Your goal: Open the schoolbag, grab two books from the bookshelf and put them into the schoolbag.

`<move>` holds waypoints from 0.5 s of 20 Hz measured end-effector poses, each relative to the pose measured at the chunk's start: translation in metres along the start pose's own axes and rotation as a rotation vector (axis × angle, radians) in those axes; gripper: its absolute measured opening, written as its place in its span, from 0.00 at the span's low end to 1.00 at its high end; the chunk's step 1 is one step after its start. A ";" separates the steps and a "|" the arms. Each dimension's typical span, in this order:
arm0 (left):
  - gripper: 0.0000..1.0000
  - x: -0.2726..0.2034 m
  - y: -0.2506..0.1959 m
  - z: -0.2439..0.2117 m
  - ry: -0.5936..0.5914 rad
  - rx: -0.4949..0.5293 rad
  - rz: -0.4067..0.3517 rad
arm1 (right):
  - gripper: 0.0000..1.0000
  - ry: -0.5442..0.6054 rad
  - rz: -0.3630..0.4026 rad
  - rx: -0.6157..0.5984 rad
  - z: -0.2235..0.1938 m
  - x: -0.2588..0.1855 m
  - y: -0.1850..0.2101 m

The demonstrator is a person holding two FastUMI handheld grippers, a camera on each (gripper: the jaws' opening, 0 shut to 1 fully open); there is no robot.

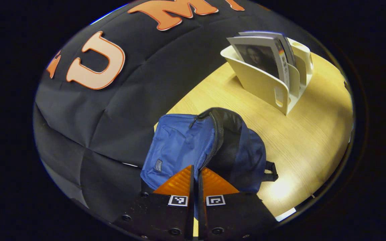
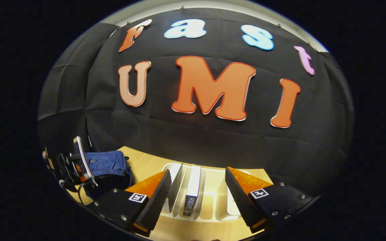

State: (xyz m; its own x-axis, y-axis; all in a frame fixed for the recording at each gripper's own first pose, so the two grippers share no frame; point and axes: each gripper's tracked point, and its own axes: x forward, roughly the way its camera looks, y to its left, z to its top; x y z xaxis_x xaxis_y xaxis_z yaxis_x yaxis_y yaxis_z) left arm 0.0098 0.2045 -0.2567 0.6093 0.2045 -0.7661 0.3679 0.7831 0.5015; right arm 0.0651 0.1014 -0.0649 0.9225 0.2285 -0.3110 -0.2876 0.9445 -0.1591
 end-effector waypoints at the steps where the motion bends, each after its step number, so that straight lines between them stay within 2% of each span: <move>1: 0.06 -0.002 0.011 0.004 -0.004 -0.016 -0.010 | 0.95 0.016 0.020 -0.016 0.004 0.007 0.008; 6: 0.05 -0.007 0.061 0.022 -0.007 -0.072 -0.060 | 0.95 0.192 0.178 -0.002 -0.010 0.036 0.059; 10: 0.04 -0.005 0.098 0.036 -0.023 -0.052 -0.072 | 0.95 0.347 0.171 0.024 -0.030 0.064 0.062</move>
State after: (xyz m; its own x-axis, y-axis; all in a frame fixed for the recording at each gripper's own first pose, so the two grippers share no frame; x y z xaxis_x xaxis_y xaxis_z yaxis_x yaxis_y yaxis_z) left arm 0.0685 0.2592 -0.1889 0.5989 0.1329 -0.7897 0.3752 0.8247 0.4233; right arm 0.0984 0.1671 -0.1230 0.7186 0.2932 -0.6306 -0.4197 0.9059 -0.0570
